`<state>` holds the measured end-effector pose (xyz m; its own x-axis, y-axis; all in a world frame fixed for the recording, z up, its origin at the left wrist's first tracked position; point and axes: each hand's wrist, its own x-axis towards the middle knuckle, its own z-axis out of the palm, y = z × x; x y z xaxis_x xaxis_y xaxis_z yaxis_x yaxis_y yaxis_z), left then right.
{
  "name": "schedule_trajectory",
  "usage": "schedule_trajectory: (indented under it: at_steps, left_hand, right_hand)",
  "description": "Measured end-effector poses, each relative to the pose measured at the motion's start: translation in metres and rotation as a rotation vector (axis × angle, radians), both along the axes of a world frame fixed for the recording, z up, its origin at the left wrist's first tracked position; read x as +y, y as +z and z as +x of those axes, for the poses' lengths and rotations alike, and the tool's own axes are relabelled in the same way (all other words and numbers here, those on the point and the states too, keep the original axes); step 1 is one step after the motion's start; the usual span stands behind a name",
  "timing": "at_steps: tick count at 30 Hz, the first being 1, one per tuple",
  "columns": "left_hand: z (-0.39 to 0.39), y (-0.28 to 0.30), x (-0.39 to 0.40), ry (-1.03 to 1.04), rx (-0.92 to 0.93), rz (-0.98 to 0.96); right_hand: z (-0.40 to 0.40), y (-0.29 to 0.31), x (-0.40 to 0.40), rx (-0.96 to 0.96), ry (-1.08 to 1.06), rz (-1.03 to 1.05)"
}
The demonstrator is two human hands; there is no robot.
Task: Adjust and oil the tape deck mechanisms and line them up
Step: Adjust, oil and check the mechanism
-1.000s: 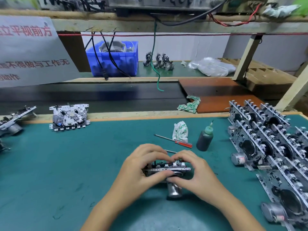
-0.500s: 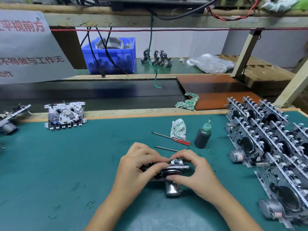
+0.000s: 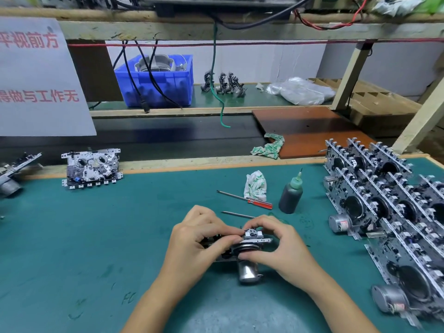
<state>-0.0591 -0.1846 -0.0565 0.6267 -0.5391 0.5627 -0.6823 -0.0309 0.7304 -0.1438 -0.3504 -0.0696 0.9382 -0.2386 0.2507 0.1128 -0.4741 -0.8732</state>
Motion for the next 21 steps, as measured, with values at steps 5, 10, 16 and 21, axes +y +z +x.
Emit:
schedule_trajectory:
  at_steps: [5,10,16,21]
  left_hand:
    - [-0.002,-0.002,0.001,0.026,0.005,-0.001]
    - [-0.003,-0.002,0.000,0.039,-0.001,-0.005]
    - [-0.003,-0.003,0.001,0.043,-0.010,0.001]
    - [-0.003,-0.003,0.000,0.045,-0.010,-0.001]
  right_hand:
    - [-0.006,-0.004,0.006,-0.028,-0.062,-0.100]
    - [-0.020,-0.005,-0.003,-0.452,-0.220,-0.486]
    - [-0.020,-0.010,-0.005,-0.531,-0.241,-0.622]
    - [-0.019,-0.010,-0.003,-0.506,-0.223,-0.592]
